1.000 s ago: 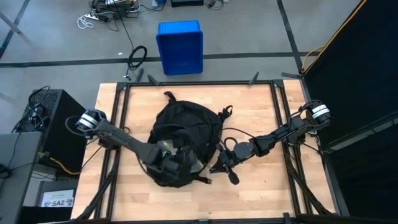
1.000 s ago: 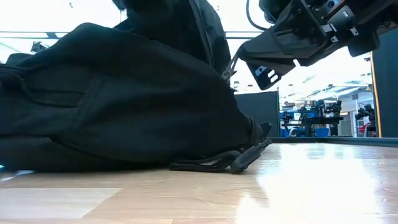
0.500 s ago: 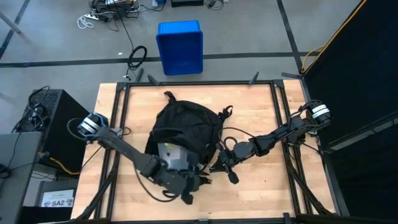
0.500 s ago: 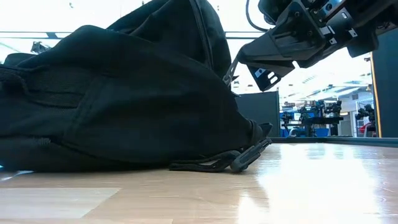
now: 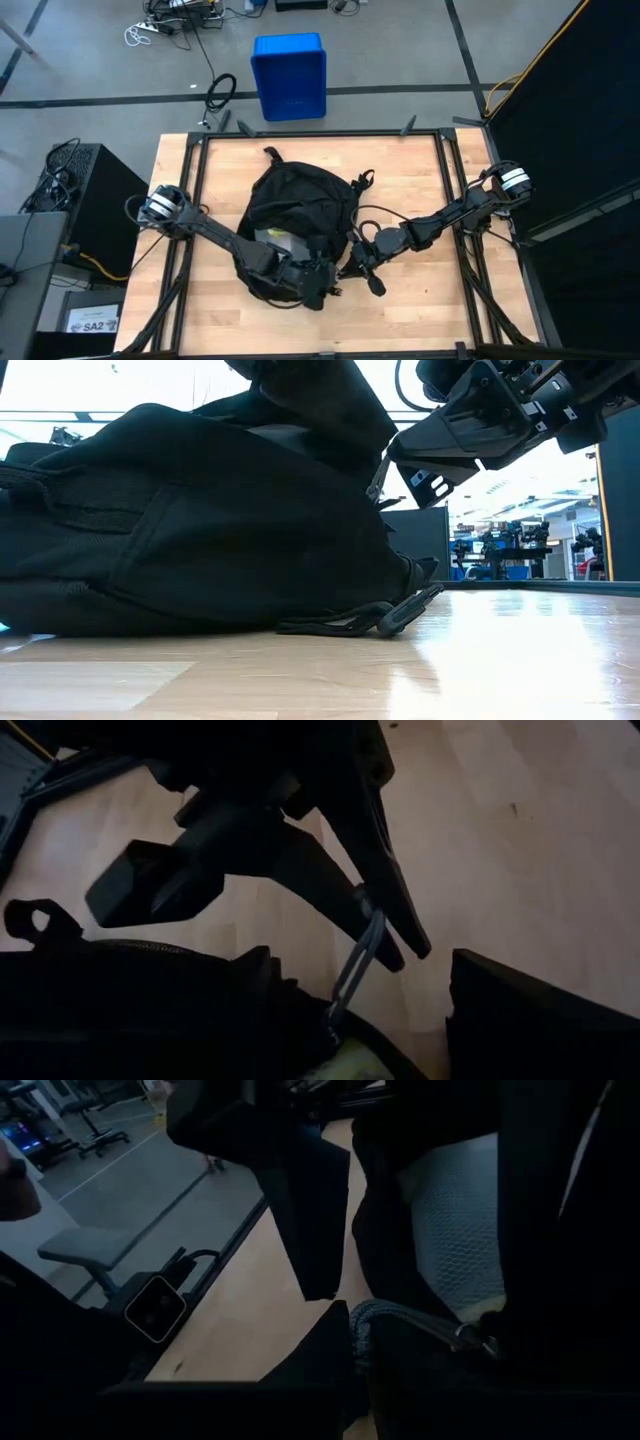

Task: Unpack backpack
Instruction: Close the black backpack

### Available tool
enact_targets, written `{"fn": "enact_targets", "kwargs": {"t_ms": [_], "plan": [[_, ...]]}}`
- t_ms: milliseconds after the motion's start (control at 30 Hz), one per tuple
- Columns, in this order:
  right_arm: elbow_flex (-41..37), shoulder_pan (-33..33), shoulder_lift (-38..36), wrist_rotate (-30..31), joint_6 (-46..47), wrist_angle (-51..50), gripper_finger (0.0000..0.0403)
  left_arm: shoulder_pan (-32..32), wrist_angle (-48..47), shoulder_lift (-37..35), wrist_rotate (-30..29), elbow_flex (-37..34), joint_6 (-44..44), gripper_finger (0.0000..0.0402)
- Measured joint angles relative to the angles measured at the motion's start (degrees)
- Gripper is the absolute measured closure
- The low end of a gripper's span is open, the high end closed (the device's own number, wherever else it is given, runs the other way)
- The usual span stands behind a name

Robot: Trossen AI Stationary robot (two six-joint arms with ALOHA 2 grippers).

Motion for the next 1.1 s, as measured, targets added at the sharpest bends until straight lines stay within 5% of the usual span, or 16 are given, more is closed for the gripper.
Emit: {"fn": "enact_targets", "kwargs": {"t_ms": [200,400,667,1100], "plan": [[0.0,-0.5,0.0,-0.3,-0.1,-0.5,0.0403,-1.4,-1.2,-0.3,-1.9,1.0,2.9,0.0132],[0.0,-0.7,0.0,-0.1,-0.1,-1.6,0.0403,-5.1,-3.8,-0.9,-8.3,9.8,12.1,0.0139],[0.0,-0.7,0.0,0.0,-0.1,-1.6,0.0403,0.6,-11.9,0.5,1.6,12.9,8.6,0.0137],[0.0,-0.7,0.1,0.4,-0.1,-1.4,0.0403,1.7,-17.2,7.2,3.5,12.8,1.0,0.0137]]}}
